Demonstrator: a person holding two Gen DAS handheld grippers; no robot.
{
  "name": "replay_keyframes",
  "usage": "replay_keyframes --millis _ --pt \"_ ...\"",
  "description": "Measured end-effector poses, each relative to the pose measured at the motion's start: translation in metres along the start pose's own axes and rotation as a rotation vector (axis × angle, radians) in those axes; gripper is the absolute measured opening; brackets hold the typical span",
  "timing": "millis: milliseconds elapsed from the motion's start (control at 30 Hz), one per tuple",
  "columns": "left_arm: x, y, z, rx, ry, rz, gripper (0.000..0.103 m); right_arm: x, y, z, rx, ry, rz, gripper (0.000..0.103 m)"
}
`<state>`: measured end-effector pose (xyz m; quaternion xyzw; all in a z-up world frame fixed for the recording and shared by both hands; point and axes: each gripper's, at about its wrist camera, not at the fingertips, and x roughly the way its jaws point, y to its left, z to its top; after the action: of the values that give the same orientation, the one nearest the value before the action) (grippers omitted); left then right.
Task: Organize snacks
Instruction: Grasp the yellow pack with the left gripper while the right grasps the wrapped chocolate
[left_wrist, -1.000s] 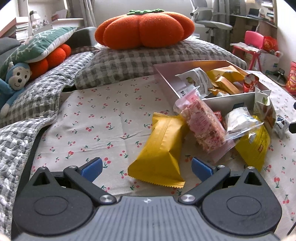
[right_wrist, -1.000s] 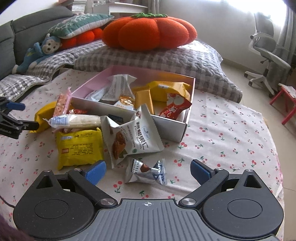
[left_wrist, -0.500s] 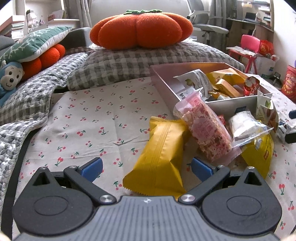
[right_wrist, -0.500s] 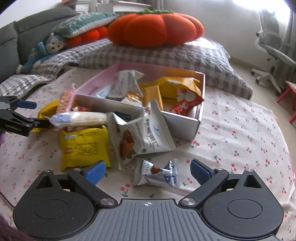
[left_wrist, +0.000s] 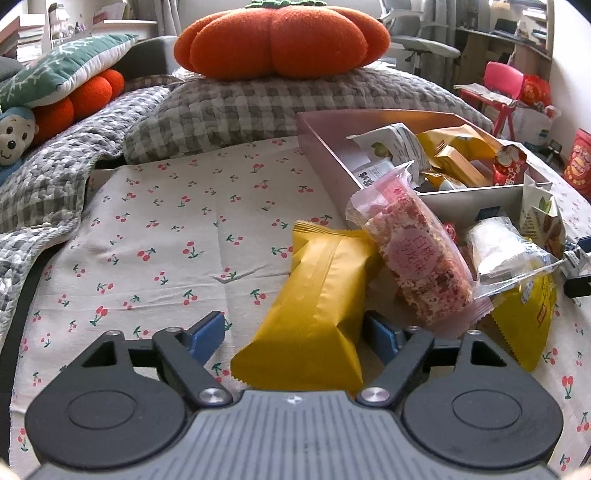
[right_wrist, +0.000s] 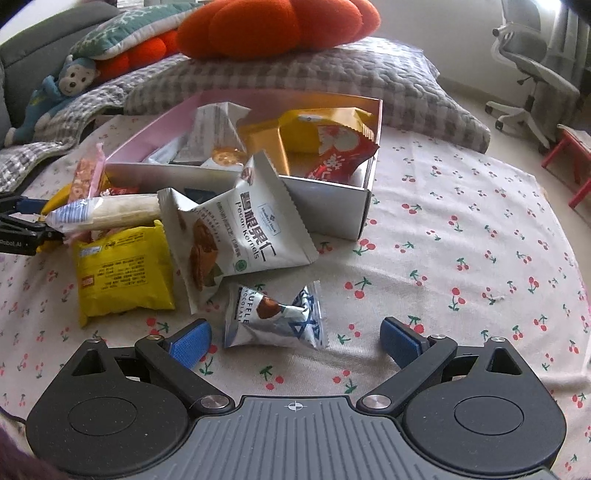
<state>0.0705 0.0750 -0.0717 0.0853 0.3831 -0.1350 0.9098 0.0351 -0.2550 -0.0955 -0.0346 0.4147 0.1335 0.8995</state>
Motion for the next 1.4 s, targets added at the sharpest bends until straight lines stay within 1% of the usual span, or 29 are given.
replay_keyframes --millis 200,433,500,600,700,800,867,900,967,1000,1033,1167,1400 --pt "0.002 -0.003 0.003 -0.007 0.007 -0.003 0.070 0.001 0.000 0.001 0.004 -0.007 -0.002 0.099" --pt "0.001 -0.004 0.004 -0.014 0.012 -0.014 0.057 0.001 0.000 0.003 0.006 -0.010 0.002 0.097" --pt "0.001 -0.005 0.005 -0.015 0.014 -0.016 0.055 0.000 0.001 0.004 0.006 -0.014 0.003 0.097" --pt "0.000 -0.006 0.007 -0.015 0.018 -0.016 0.054 -0.001 0.002 0.005 0.002 -0.015 0.010 0.092" --pt "-0.001 -0.006 0.007 -0.017 0.019 -0.016 0.048 -0.001 0.004 0.005 -0.005 -0.016 0.012 0.086" --pt "-0.002 -0.005 0.008 -0.030 0.026 -0.011 0.045 -0.002 0.005 0.006 -0.011 -0.018 0.018 0.077" --pt "-0.003 -0.005 0.009 -0.038 0.032 -0.010 0.044 -0.003 0.005 0.007 -0.009 -0.018 0.028 0.067" --pt "-0.003 -0.005 0.009 -0.041 0.035 -0.007 0.044 -0.003 0.005 0.007 -0.005 -0.019 0.033 0.065" --pt "-0.005 -0.005 0.010 -0.049 0.036 -0.005 0.043 -0.005 0.005 0.008 0.004 -0.023 0.044 0.051" --pt "-0.006 -0.005 0.010 -0.053 0.038 -0.006 0.042 -0.005 0.005 0.008 0.007 -0.023 0.048 0.049" --pt "-0.006 -0.005 0.011 -0.057 0.040 -0.004 0.042 -0.005 0.005 0.009 0.009 -0.022 0.055 0.044" --pt "-0.009 -0.007 0.012 -0.060 0.044 0.005 0.040 -0.007 0.004 0.010 0.017 -0.017 0.066 0.043" --pt "-0.015 -0.002 0.015 -0.104 0.051 0.020 0.039 -0.013 0.005 0.011 0.017 -0.026 0.066 0.043"
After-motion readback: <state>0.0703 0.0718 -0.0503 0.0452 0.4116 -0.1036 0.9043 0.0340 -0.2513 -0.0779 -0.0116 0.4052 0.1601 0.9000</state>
